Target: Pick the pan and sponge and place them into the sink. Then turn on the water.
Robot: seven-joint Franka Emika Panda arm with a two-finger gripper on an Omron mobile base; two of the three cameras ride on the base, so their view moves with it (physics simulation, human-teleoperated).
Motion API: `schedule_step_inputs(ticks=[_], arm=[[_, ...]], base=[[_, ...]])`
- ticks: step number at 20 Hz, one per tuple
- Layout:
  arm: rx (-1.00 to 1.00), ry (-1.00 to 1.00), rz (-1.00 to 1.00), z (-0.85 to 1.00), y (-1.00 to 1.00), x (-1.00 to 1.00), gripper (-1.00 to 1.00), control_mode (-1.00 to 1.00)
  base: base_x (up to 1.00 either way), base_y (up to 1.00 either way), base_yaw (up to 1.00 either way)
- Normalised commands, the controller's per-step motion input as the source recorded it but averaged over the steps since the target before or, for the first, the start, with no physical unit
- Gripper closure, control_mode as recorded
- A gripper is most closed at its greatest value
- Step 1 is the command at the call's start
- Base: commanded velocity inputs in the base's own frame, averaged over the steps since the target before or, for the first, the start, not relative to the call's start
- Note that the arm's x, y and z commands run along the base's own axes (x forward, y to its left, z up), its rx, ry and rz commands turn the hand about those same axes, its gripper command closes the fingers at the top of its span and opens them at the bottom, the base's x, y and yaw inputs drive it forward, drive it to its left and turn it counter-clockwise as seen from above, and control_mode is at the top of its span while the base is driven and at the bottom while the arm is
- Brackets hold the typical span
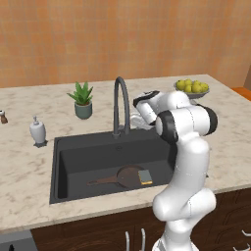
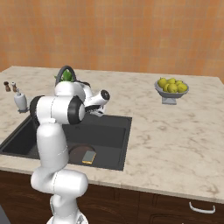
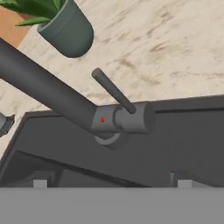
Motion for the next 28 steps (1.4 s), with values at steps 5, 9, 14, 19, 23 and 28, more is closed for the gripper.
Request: schedule_step_inputs(ticks=[5,9,14,19,23,28], arm=[[0.0,0.0,-0.01,-0.04,0.03,0.4,-1.0,-1.0],[0.02,0.0,0.0,-0.01,0.02,0.45,-1.0,-1.0],[0.0,0.0,-0.01,-0.11,0.05,0.41,-1.0,-1.0],[0.0,0.0,-0.02,-0.15,0.03,0.35,-1.0,-1.0],[0.0,0.0,-0.03,-0.2,0.06,0.34,1.0,-1.0],[0.0,0.0,-0.06,-0.11,0.0,0.17,1.0,-1.0]], base=[[0.0,0.0,0.0],[0.0,0.0,0.0],[0.0,0.0,0.0],[0.0,0.0,0.0],[0.0,0.0,0.0],[0.0,0.0,0.0]])
